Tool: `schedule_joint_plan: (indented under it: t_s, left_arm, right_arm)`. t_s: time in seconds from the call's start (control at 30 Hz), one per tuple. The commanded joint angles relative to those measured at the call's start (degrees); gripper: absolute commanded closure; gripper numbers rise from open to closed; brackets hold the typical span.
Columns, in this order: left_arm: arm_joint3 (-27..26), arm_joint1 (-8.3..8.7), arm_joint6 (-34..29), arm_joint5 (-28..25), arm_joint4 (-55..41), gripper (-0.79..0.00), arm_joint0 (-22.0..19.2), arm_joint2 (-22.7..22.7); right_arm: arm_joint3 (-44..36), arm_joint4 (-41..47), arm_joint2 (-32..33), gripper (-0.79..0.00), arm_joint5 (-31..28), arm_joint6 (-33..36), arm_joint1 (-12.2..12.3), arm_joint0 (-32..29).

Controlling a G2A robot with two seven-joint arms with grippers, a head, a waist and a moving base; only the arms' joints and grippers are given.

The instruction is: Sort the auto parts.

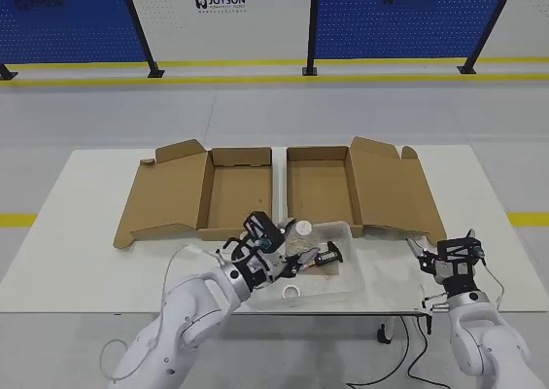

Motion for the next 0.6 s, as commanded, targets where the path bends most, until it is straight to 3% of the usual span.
schedule_joint_plan:
  t_s: [0.0, 0.23, 0.4, 0.57]
  left_arm:
    - [0.7, 0.03, 0.6, 1.9, 1.0, 0.0, -0.6, -0.9]
    - [3.6, -0.35, 2.3, 11.3, 3.4, 0.0, -2.0, -2.1]
    - [5.6, -0.65, 3.0, 20.1, 10.7, 0.0, -2.5, -1.6]
    - [8.6, -1.21, 5.4, 24.7, 7.6, 0.0, -3.1, -2.2]
  right_arm:
    - [0.0, 0.0, 0.0, -0.785, 0.0, 0.0, 0.0, 0.0]
    - [0.0, 0.0, 0.0, -0.785, 0.0, 0.0, 0.0, 0.0]
    - [0.0, 0.0, 0.0, -0.785, 0.0, 0.0, 0.0, 0.0]
    - [0.0, 0.0, 0.0, -0.785, 0.0, 0.0, 0.0, 0.0]
